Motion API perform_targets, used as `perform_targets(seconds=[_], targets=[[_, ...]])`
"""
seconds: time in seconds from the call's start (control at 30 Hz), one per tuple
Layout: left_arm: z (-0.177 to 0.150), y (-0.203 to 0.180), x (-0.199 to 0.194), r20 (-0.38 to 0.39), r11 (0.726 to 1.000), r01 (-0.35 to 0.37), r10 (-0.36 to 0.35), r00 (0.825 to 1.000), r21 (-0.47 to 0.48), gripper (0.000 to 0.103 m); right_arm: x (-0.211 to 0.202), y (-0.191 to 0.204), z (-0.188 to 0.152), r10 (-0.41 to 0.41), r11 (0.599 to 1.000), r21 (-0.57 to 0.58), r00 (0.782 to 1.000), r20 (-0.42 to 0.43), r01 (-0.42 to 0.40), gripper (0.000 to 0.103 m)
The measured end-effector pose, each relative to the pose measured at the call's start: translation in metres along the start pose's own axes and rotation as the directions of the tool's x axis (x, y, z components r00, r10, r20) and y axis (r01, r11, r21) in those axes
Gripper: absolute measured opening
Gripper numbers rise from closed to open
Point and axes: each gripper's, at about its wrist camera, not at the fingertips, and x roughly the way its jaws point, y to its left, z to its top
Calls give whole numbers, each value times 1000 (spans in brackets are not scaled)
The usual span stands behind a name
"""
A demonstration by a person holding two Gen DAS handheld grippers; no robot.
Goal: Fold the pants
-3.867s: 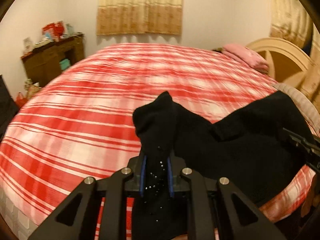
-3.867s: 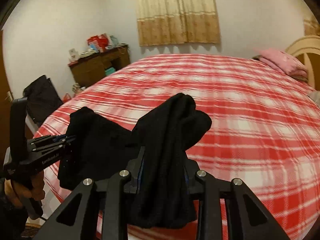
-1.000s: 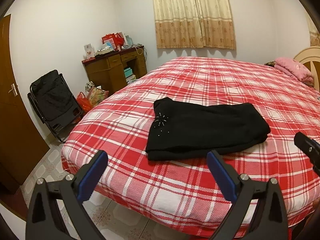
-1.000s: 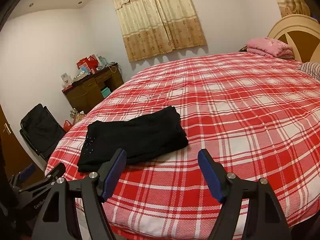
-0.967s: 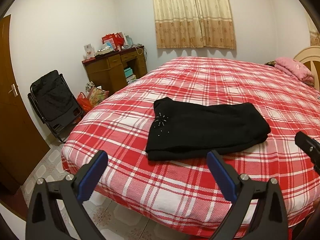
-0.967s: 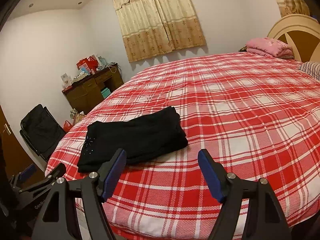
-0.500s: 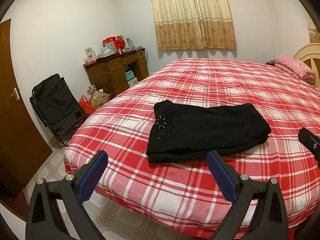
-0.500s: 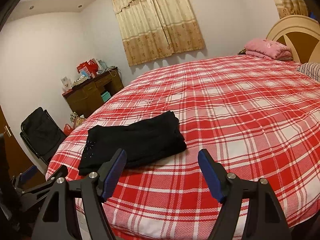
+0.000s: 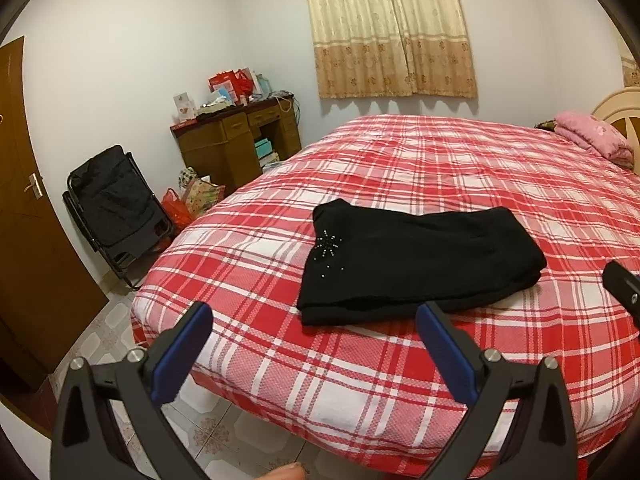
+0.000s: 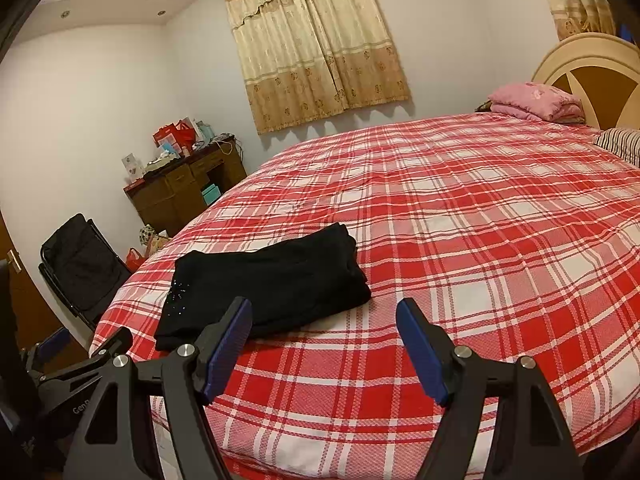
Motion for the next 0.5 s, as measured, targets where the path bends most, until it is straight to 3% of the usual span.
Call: perform_targets(seconds=[0.5], targets=[[2, 2, -4, 17, 998, 56, -56, 998, -7, 103, -4, -1, -1, -12, 1000, -10, 1000, 19, 12, 76]])
